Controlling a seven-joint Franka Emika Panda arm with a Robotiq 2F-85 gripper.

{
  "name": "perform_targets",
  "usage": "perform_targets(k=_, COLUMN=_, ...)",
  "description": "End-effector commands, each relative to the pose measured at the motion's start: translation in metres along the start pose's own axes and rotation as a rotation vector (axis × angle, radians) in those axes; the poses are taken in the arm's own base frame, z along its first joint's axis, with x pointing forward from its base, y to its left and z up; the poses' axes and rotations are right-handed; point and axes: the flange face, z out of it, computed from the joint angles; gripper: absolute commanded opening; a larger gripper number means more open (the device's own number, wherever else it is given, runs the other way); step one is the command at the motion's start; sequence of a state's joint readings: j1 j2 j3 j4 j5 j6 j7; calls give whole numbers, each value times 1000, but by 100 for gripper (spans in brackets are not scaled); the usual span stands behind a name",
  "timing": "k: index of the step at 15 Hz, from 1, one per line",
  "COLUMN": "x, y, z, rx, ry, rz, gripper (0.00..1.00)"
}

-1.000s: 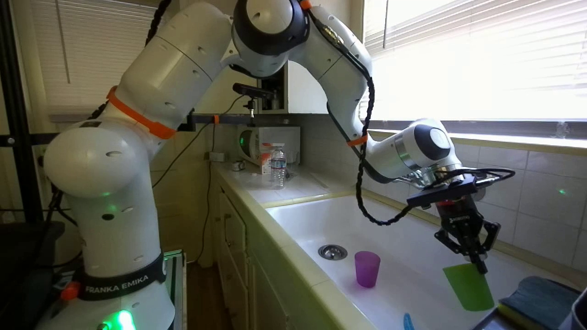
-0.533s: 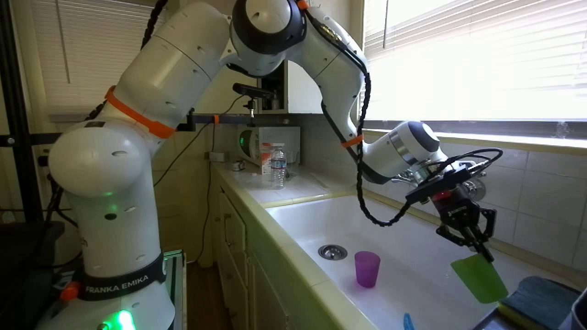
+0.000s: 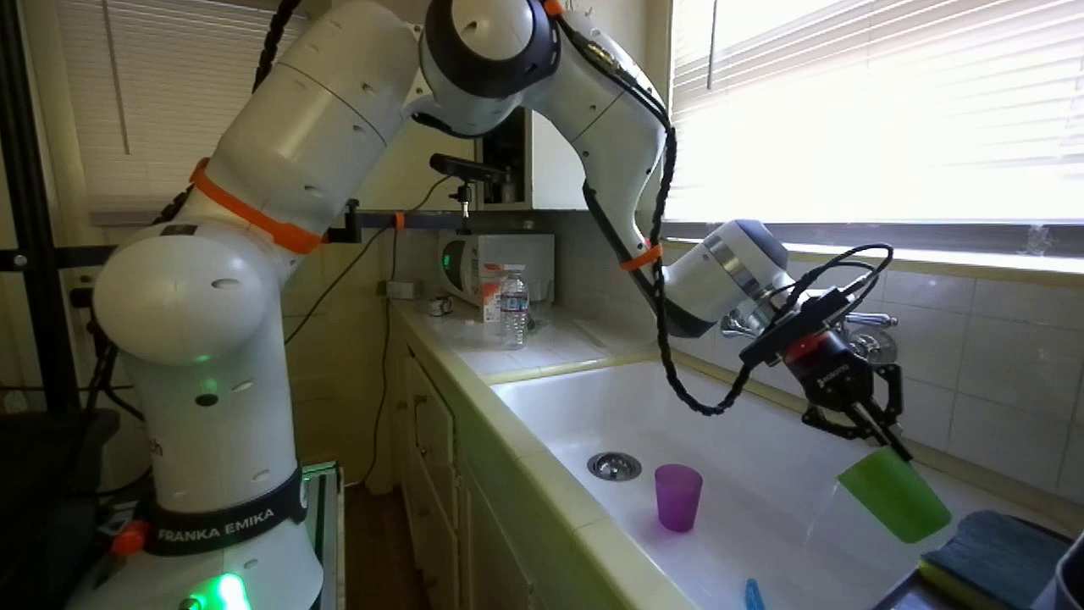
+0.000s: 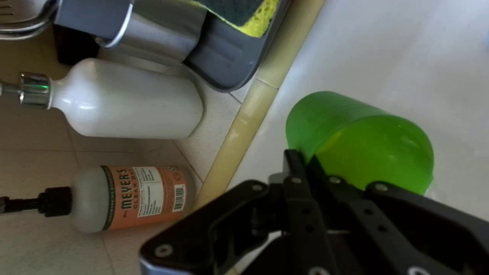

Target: Push the faucet to the left then pour the liquid out of the green cup and place the cup on the dishrack.

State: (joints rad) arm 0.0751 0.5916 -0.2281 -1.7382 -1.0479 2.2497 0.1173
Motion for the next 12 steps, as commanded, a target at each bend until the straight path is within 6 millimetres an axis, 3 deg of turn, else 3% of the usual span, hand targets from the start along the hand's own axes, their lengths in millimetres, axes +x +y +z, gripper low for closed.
perform_targets(k=1, x=-7, y=-3, z=-13, rx=-73, ry=-24, rz=-14, gripper=1)
perform_targets(k=12, x=-7, y=-3, z=-29, rx=-210, ry=-64, rz=-48, gripper=1)
